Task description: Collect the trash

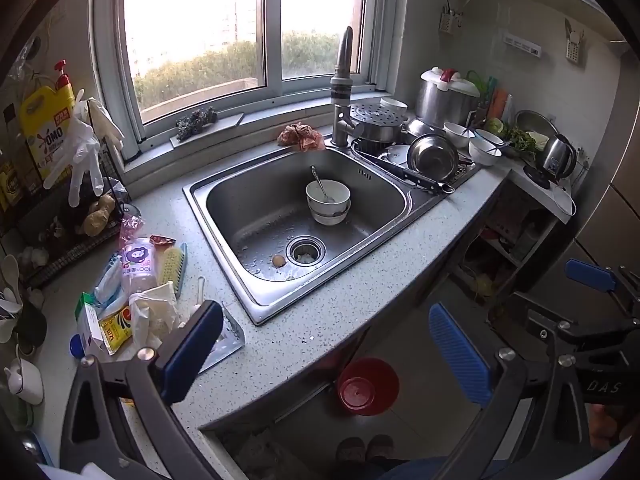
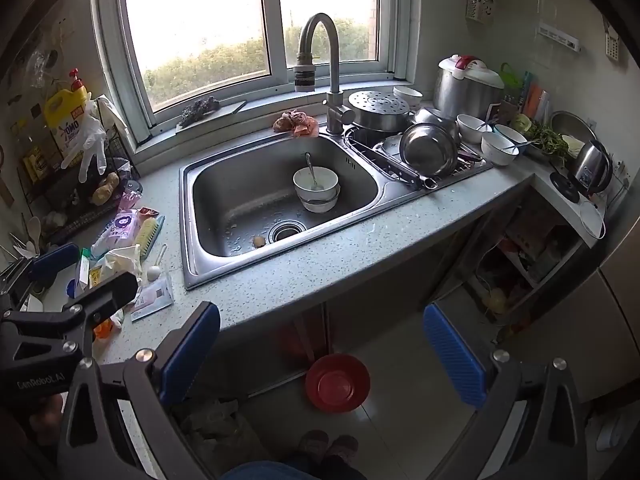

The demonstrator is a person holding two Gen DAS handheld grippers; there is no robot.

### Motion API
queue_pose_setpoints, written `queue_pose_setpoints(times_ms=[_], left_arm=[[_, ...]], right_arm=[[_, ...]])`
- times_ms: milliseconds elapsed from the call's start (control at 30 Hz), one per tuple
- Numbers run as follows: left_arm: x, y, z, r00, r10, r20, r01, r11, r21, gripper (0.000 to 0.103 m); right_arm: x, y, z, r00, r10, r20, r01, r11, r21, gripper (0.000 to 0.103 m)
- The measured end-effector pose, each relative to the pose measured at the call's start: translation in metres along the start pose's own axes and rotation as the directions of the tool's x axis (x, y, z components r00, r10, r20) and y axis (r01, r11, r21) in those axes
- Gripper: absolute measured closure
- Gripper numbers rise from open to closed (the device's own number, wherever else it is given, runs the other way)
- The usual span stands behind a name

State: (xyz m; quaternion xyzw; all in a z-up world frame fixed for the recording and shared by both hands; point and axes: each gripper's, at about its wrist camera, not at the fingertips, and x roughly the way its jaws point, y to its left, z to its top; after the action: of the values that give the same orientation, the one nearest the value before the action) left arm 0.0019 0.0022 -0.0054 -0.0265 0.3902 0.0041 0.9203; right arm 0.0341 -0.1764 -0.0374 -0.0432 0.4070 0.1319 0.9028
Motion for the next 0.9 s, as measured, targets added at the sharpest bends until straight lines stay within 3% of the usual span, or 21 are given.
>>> queue_pose_setpoints(times_ms=[900], left_arm=[[0.004,0.0037,-0.0036,1.0,-0.021,-0.021,0.021,1.0,-0.012,0.0]], right_arm=[[0.0048,0.0017,-0.0023,0.999,0.005,-0.033,-0.005,1.0,-0.008,0.0]])
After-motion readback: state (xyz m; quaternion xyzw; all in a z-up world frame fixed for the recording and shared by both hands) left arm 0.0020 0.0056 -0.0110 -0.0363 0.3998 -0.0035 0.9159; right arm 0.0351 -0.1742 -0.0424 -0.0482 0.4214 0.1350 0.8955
